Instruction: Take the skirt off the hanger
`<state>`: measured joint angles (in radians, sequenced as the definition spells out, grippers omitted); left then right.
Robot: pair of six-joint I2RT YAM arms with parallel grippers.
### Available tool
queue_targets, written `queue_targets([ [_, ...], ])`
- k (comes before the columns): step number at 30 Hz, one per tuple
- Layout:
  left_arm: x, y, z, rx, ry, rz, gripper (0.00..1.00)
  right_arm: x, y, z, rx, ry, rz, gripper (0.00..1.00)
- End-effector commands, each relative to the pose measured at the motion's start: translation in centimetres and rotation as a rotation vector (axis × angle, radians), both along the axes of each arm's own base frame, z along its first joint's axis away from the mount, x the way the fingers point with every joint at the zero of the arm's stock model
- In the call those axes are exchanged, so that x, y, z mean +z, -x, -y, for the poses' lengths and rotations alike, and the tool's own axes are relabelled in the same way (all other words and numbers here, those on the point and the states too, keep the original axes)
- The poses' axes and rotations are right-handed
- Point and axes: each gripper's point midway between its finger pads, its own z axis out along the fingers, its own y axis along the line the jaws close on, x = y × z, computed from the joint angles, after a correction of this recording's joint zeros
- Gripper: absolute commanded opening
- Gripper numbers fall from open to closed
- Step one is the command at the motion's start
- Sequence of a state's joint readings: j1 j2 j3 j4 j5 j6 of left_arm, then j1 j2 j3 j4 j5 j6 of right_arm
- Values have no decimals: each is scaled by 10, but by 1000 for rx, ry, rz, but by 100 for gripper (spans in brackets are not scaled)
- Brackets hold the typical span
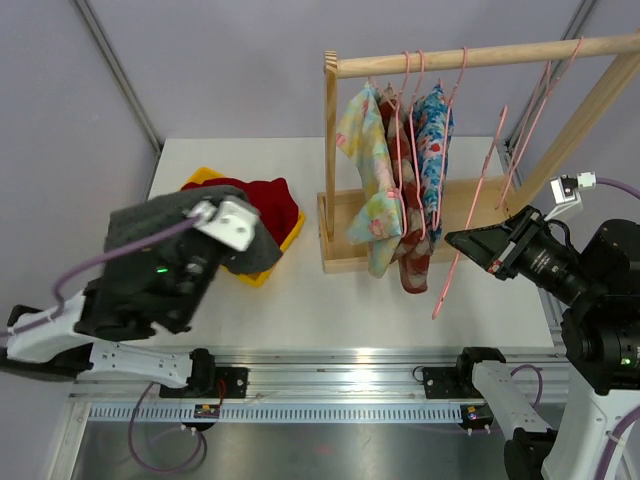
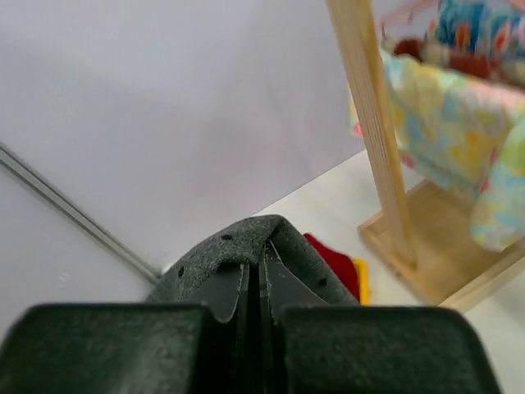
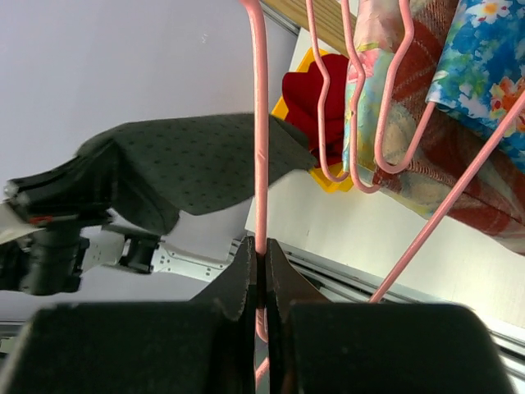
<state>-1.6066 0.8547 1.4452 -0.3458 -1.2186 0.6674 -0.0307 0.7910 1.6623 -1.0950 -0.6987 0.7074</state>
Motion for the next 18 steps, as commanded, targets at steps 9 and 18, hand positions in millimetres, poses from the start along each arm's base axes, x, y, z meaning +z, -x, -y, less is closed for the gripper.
queue_targets([
  [9,-15,-98,-51,289,74,-35,0,18,7,1,3,37,92,0],
  [18,32,-133,-111,472,189,73,0,24,7,4,-16,56,121,0],
])
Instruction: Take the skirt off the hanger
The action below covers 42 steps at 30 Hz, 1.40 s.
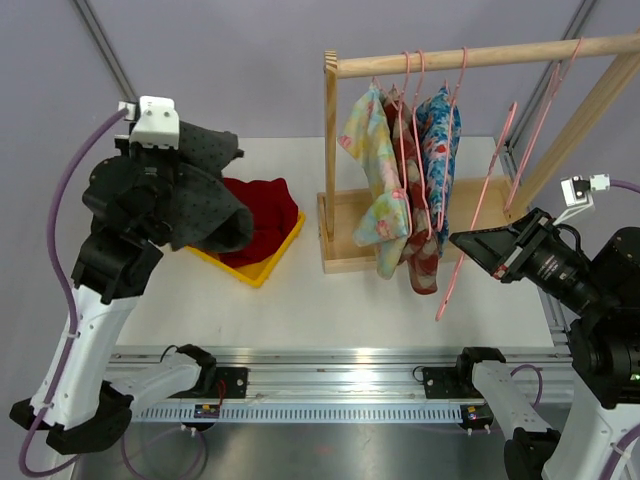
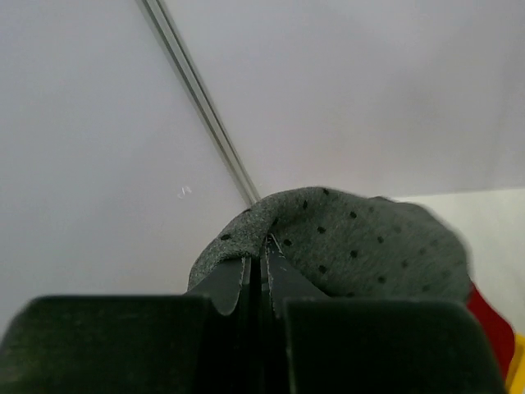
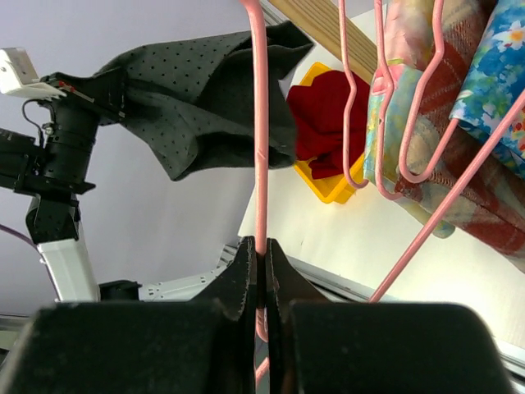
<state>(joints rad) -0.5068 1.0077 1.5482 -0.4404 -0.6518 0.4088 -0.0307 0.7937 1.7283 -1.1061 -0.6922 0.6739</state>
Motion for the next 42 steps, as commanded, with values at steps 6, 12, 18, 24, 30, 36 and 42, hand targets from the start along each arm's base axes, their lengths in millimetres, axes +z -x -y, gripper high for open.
queue_targets([
  [6,-44,-102,13,-70,176,-85,0,-1,-11,4,-24,17,11,0],
  [12,-91,-157,33,-147,273,-215,0,-1,-6,3,-17,22,17,0],
  [18,-126,-154,31,-124,324,-234,2,-1,-3,6,-38,36,25,0],
  [24,-195,-133,24,-43,468,-425,99,-4,-15,6,-37,33,17,0],
  [30,-185,-85,26,-89,537,-407,99,-2,-53,11,-75,20,39,0],
  [36,-185,-20,18,-125,492,-418,99,16,-95,12,-92,-30,83,0],
  [42,-219,9,11,-143,479,-344,99,42,-133,22,-144,-1,131,0],
])
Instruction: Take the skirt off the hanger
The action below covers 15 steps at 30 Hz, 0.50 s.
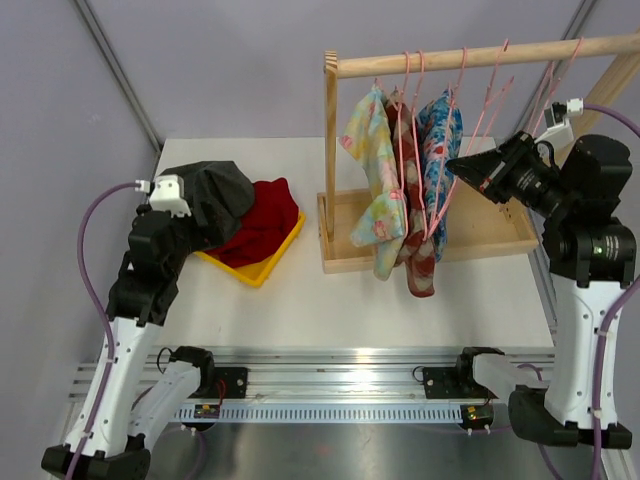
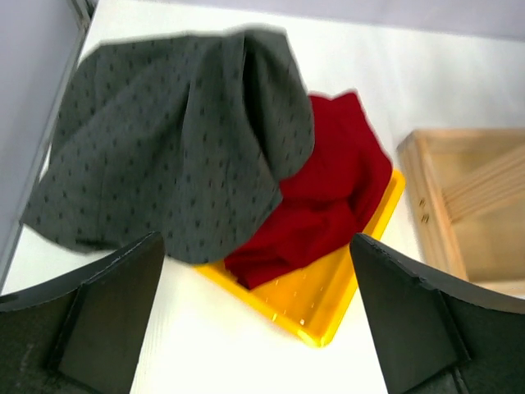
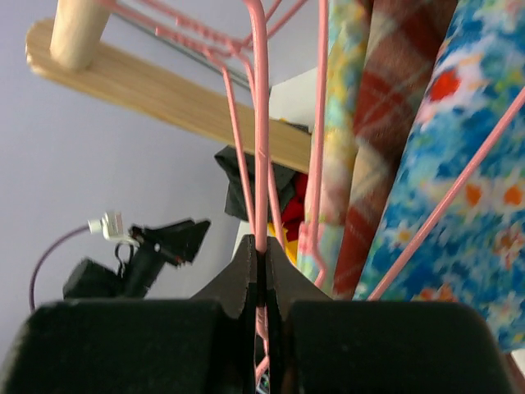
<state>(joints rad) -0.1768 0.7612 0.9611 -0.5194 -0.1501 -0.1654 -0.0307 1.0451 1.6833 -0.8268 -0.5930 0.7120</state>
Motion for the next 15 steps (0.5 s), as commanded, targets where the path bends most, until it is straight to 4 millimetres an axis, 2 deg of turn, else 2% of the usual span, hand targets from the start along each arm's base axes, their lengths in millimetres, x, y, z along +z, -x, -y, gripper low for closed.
queue_targets([
  [1,-7,1,4,-28,0,33,99,42,-16,8,-44,32,159,0],
  [2,-8,1,4,-26,2,28,99,46,-17,9,-50,38,171,0],
  [5,-16,-4,7,-39,1,-7,99,43,-32,14,-74,60,158,0],
  [10,-26,-9,10,-51,-2,-55,99,27,-59,26,-74,31,95,0],
  [11,-25,-8,10,-51,-2,-54,99,19,-65,32,-77,15,67,0],
  [13,-24,-7,10,-51,-2,-44,99,19,-70,49,-74,-51,58,0],
  [14,-24,-6,9,-50,-2,-41,99,4,-75,59,-64,-93,25,0],
  [15,-23,-6,9,-51,-1,-37,99,3,-75,61,-64,-97,28,0],
])
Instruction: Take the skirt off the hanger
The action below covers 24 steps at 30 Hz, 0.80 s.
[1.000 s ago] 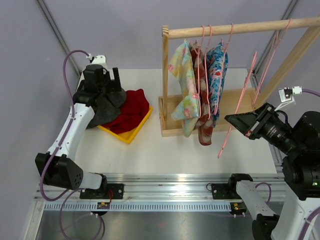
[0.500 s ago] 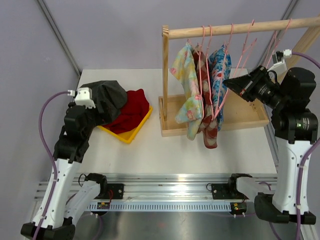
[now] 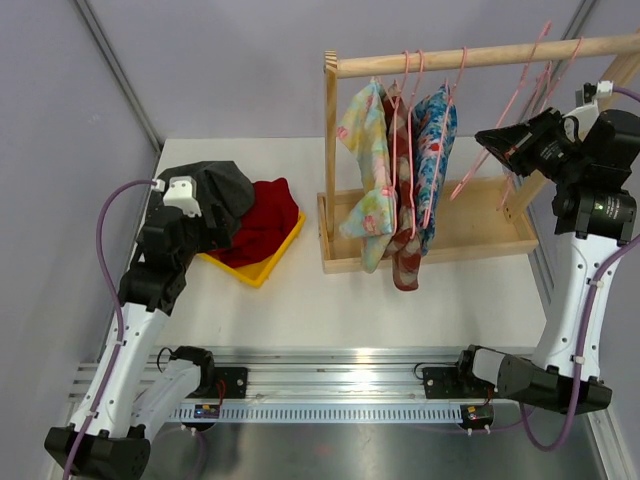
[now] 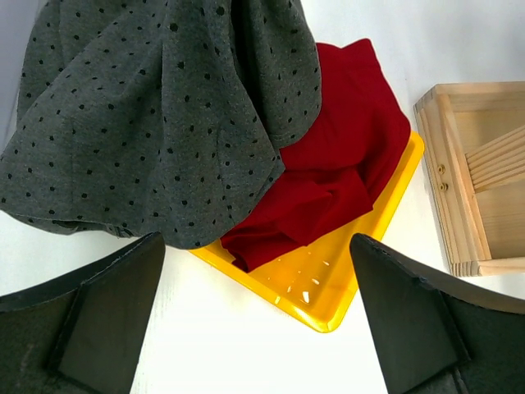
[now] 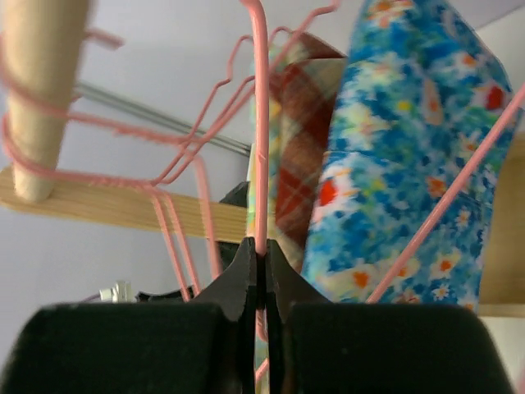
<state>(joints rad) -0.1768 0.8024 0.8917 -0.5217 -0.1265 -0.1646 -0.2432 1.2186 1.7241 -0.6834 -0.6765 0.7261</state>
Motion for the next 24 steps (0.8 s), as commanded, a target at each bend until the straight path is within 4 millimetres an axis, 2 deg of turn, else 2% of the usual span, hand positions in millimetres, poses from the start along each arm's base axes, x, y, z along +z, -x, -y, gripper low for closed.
queue_targets([
  [1,18,-3,5,-30,14,73,99,-1,-2,5,64,-65,23,0],
  [2,19,-3,5,-30,14,72,99,-6,-3,5,69,-74,12,0],
  [6,17,-4,5,-32,12,66,99,-5,-1,4,80,-87,16,0],
  [11,17,-4,5,-31,11,65,99,2,11,6,52,-53,32,0],
  [12,16,-4,5,-31,10,62,99,-1,14,6,43,-55,9,4],
  [13,16,-4,5,-31,10,62,99,-3,15,8,30,-35,9,33],
  [14,15,-5,6,-32,11,59,99,-1,17,9,21,-24,10,53],
  [16,15,-4,5,-33,9,59,99,0,24,12,-12,6,6,81],
  [18,15,-5,6,-34,10,60,99,-1,28,18,-66,31,-8,86],
  [19,16,-5,5,-33,9,60,99,6,33,20,-88,64,14,87],
  [21,14,-5,6,-34,9,56,99,7,41,29,-167,100,-2,88],
  [22,14,-5,6,-35,8,56,99,19,48,33,-200,142,33,88],
  [24,15,-5,6,-35,8,57,99,24,60,47,-308,190,31,88],
])
